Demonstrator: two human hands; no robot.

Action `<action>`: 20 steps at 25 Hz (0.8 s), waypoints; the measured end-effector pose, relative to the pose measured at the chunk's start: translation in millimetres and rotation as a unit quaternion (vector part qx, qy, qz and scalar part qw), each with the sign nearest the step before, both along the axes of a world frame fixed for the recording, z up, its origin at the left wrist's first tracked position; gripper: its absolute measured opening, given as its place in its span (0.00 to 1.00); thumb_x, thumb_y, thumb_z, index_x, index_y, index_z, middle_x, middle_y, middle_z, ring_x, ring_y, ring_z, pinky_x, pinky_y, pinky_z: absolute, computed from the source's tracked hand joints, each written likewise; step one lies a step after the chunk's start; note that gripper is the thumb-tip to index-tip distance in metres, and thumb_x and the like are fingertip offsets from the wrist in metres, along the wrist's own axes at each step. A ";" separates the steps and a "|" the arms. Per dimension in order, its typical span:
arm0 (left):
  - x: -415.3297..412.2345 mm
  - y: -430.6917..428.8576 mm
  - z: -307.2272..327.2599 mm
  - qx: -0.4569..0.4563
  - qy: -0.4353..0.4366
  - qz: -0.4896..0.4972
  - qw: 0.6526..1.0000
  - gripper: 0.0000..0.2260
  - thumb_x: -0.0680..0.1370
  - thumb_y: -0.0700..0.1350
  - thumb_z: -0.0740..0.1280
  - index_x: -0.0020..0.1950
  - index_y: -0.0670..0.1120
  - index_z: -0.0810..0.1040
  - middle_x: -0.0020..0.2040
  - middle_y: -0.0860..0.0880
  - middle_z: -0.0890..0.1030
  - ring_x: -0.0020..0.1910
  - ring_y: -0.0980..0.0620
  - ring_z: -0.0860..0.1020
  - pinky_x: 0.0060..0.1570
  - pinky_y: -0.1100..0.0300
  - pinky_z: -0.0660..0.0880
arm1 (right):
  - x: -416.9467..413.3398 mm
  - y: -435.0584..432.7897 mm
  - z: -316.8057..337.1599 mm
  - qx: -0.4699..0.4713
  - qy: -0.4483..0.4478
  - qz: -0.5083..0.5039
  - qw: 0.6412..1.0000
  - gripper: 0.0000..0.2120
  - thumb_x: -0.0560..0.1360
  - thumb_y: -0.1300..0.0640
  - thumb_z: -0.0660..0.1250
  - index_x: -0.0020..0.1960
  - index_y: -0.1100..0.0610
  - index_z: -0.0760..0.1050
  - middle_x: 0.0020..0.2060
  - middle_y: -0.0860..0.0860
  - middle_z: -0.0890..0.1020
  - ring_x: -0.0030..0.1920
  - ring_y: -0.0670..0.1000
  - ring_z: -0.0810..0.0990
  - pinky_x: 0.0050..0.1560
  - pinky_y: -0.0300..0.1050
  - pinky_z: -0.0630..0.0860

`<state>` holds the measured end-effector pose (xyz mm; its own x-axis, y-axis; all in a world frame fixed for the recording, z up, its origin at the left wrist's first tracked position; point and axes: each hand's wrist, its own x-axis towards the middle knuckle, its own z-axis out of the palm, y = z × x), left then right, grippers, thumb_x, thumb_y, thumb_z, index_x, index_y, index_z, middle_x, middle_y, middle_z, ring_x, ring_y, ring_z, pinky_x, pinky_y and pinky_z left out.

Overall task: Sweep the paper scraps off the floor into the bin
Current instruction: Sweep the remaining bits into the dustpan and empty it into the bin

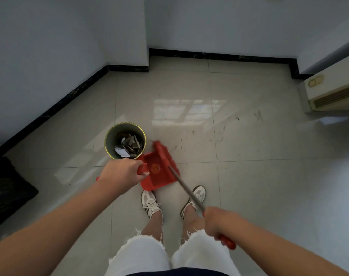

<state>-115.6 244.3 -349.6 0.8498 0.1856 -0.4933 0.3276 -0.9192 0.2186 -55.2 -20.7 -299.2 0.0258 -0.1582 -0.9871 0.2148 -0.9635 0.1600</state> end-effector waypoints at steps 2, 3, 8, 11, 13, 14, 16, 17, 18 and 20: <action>1.9 9.0 1.7 0.014 -0.002 0.000 1.000 0.15 0.74 0.63 0.61 0.44 0.52 0.76 0.38 0.50 0.79 0.40 0.47 0.79 0.33 0.57 0.68 | -2.7 -6.3 7.9 0.006 -0.013 -0.025 1.000 0.18 0.71 0.65 0.55 0.61 0.62 0.69 0.36 0.60 0.80 0.26 0.54 0.72 0.26 0.44 0.70; 1.8 13.7 3.9 0.015 -0.004 0.003 1.000 0.15 0.74 0.64 0.62 0.42 0.52 0.75 0.37 0.50 0.77 0.38 0.47 0.77 0.33 0.58 0.67 | 8.9 -12.9 16.8 0.016 -0.029 -0.046 0.998 0.16 0.70 0.63 0.56 0.57 0.61 0.70 0.31 0.57 0.76 0.24 0.52 0.71 0.27 0.44 0.70; -29.6 32.0 10.3 0.003 -0.019 0.064 0.998 0.17 0.73 0.65 0.64 0.45 0.53 0.79 0.36 0.53 0.78 0.37 0.50 0.76 0.33 0.58 0.71 | 70.8 -75.9 85.9 0.055 -0.133 -0.112 0.983 0.13 0.70 0.62 0.67 0.52 0.62 0.69 0.27 0.53 0.71 0.20 0.48 0.68 0.22 0.38 0.69; -62.4 39.9 14.6 -0.018 -0.041 0.190 0.981 0.14 0.71 0.64 0.68 0.46 0.55 0.81 0.39 0.51 0.83 0.40 0.47 0.80 0.35 0.58 0.73 | 72.1 -84.4 85.3 0.063 -0.200 -0.073 0.975 0.09 0.72 0.64 0.63 0.50 0.59 0.67 0.31 0.56 0.74 0.20 0.49 0.71 0.21 0.39 0.70; -71.9 38.6 15.1 -0.003 -0.042 0.207 0.978 0.14 0.71 0.64 0.68 0.47 0.56 0.82 0.39 0.51 0.83 0.40 0.47 0.81 0.34 0.58 0.71 | 80.6 -72.1 58.4 0.068 -0.272 -0.012 0.960 0.05 0.73 0.63 0.59 0.47 0.56 0.66 0.34 0.56 0.77 0.22 0.50 0.75 0.20 0.39 0.69; -72.4 35.2 14.6 0.003 -0.039 0.209 0.977 0.14 0.71 0.65 0.67 0.47 0.57 0.81 0.39 0.52 0.83 0.41 0.47 0.81 0.35 0.58 0.71 | 86.6 -60.5 41.9 0.072 -0.297 0.028 0.952 0.04 0.73 0.62 0.58 0.47 0.56 0.67 0.37 0.55 0.78 0.27 0.52 0.77 0.22 0.39 0.69; -70.2 26.9 12.3 0.003 -0.031 0.222 0.975 0.14 0.71 0.66 0.65 0.46 0.57 0.80 0.41 0.53 0.84 0.43 0.48 0.81 0.37 0.58 0.74 | 99.2 -29.9 3.4 0.087 -0.333 0.081 0.935 0.06 0.75 0.59 0.58 0.51 0.57 0.71 0.40 0.53 0.78 0.36 0.55 0.78 0.29 0.40 0.70; -67.5 22.2 10.9 -0.001 -0.030 0.233 0.972 0.15 0.72 0.66 0.65 0.47 0.57 0.80 0.42 0.53 0.84 0.44 0.48 0.81 0.38 0.58 0.74 | 103.2 -13.2 -14.5 0.087 -0.339 0.083 0.933 0.10 0.76 0.59 0.58 0.56 0.59 0.73 0.42 0.54 0.78 0.40 0.56 0.78 0.34 0.42 0.72; -64.4 17.6 9.3 -0.006 -0.030 0.239 0.970 0.15 0.72 0.65 0.65 0.47 0.56 0.80 0.42 0.52 0.84 0.44 0.47 0.81 0.39 0.57 0.74 | 103.7 3.7 -28.4 0.081 -0.334 0.082 0.936 0.13 0.77 0.60 0.58 0.60 0.62 0.73 0.47 0.55 0.79 0.45 0.57 0.80 0.39 0.45 0.75; -55.9 4.7 5.2 -0.016 -0.017 0.222 0.975 0.15 0.74 0.64 0.63 0.50 0.55 0.80 0.44 0.51 0.84 0.46 0.47 0.81 0.40 0.56 0.74 | 90.3 30.6 -53.8 0.072 -0.311 0.110 0.942 0.17 0.78 0.63 0.56 0.65 0.64 0.71 0.56 0.58 0.80 0.54 0.58 0.81 0.51 0.48 0.78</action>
<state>-171.5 249.0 -344.4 0.7051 0.5235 -0.4784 0.6836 -0.6813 0.2619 35.2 9.9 -353.0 0.6216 0.0518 -0.7817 0.3188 -0.9282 0.1920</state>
